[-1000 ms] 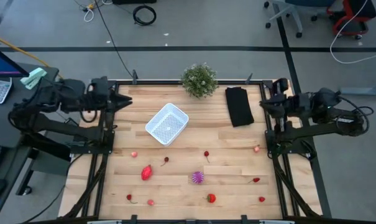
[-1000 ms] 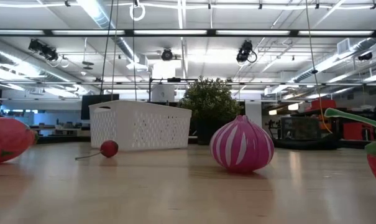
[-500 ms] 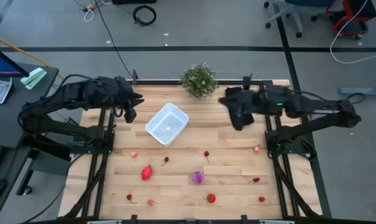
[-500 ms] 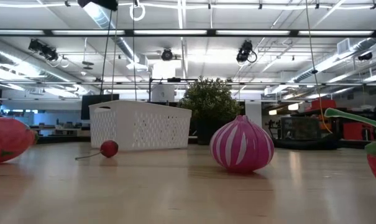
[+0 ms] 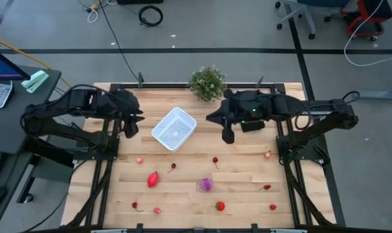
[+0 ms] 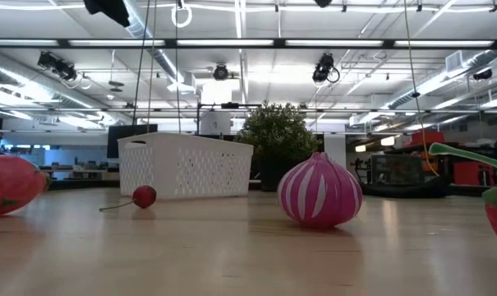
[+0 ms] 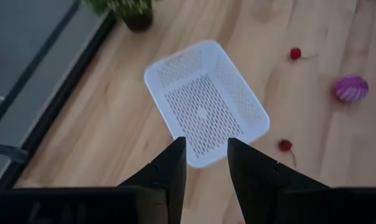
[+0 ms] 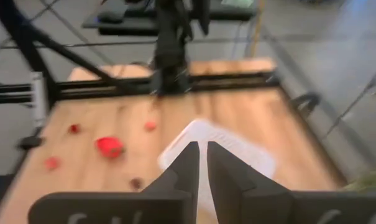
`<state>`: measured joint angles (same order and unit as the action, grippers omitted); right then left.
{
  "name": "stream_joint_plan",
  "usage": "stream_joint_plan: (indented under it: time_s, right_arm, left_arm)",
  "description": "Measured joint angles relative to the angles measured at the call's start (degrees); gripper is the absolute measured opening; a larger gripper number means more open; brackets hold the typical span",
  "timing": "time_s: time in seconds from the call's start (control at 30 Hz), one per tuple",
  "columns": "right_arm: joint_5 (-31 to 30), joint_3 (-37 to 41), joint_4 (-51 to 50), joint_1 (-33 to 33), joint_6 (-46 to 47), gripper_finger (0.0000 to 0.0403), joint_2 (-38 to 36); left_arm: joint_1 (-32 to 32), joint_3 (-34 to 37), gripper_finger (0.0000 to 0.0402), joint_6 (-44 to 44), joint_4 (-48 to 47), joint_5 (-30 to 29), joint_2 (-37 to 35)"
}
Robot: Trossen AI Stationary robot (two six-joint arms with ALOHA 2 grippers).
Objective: Pick and placing Produce into tupperware
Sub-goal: Put the red cherry into the white basket
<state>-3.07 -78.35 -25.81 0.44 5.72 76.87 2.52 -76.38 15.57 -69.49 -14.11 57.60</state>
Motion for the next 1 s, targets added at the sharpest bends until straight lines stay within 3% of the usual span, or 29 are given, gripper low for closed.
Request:
stream_joint_plan:
  time_s: [0.17, 0.4, 0.63, 1.0]
  right_arm:
    - [2.9, -0.2, -7.4, 0.1, 7.9, 0.0062, 1.3]
    - [3.2, 0.0, -19.7, 1.6, 15.7, 0.0121, 6.9]
    - [0.1, 6.1, -19.6, 8.2, 23.0, 0.0154, 15.3]
    - [-5.6, 8.1, -14.3, 12.6, 32.8, 0.0154, 23.8]
  left_arm:
    - [-3.1, 0.0, 0.0117, 4.6, -3.0, 0.0, 0.1]
    - [-7.0, 0.0, 0.0106, 8.1, -3.4, 0.0, 0.2]
    - [-11.4, 0.0, 0.0105, 10.9, -5.4, 0.0, 0.1]
    - [-14.1, 0.0, 0.0103, 10.9, -5.3, 0.0, 0.2]
